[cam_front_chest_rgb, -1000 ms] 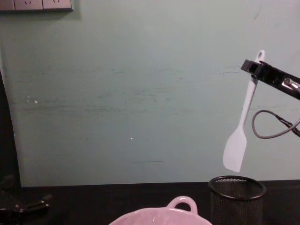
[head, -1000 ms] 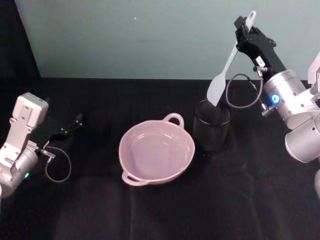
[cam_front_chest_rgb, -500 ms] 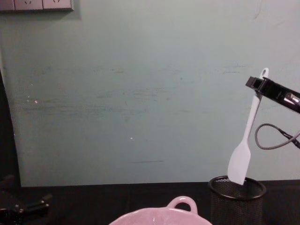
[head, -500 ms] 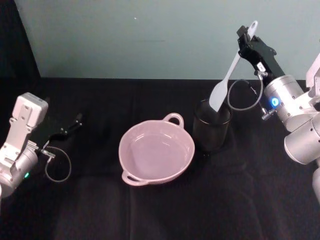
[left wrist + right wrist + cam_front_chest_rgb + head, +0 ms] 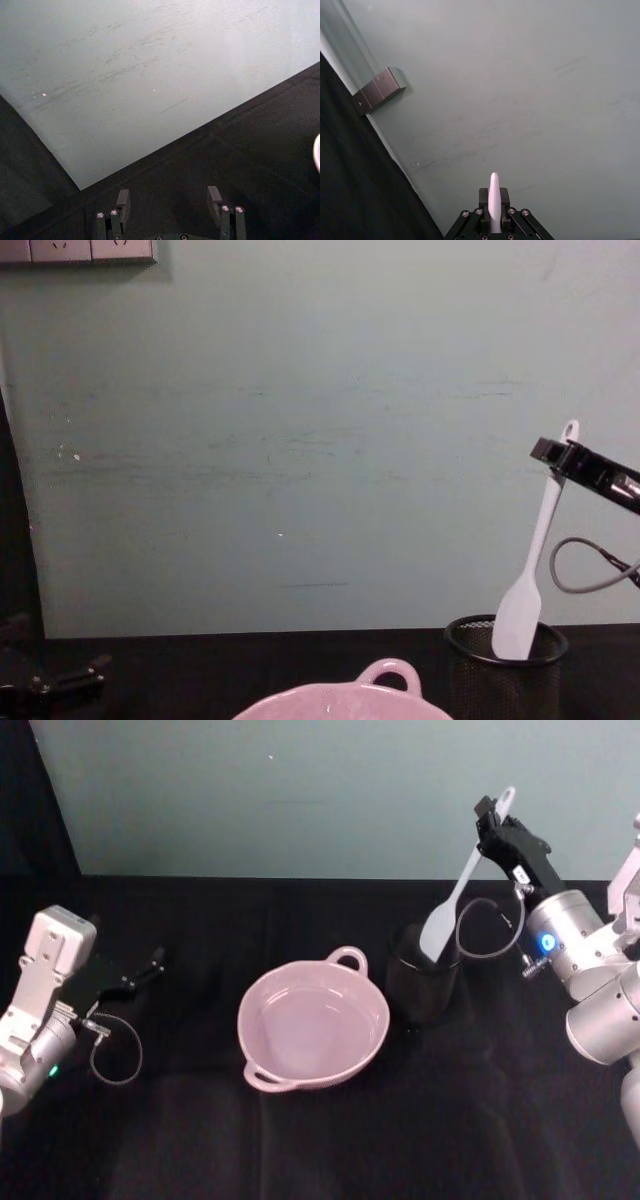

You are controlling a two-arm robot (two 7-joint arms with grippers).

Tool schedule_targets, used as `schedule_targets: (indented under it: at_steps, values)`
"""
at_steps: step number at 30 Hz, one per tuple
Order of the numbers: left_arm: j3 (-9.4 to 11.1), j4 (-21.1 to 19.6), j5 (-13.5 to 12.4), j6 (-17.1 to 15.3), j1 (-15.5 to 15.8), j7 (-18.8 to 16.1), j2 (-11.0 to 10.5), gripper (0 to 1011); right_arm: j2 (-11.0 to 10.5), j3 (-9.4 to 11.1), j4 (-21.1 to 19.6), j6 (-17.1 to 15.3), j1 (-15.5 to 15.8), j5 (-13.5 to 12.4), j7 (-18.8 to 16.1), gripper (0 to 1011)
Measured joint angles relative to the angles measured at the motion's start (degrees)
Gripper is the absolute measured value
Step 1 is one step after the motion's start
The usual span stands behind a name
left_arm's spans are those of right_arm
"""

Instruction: Use the one hand to pick up the spoon and stir the clear water in the bowl.

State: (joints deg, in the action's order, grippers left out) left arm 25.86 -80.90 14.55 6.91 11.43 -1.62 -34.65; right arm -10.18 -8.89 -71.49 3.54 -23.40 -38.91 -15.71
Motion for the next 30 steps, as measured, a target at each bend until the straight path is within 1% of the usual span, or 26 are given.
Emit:
schedule_targets:
  at_steps: [8, 17, 30]
  values:
    - [0.00, 0.00, 0.00, 0.00, 0.00, 0.00, 0.00, 1011, 0.26, 0.19, 2.08, 0.14, 0.31, -0.47, -0.71, 116]
    - [0.00, 0.00, 0.00, 0.00, 0.00, 0.00, 0.00, 1011, 0.48, 0.95, 4.58, 0.13, 0.69, -2.50, -2.49, 116]
    - [0.00, 0.00, 0.00, 0.00, 0.00, 0.00, 0.00, 1011, 0.12, 0.44, 6.07, 0.31, 0.91, -3.30, -3.98, 116]
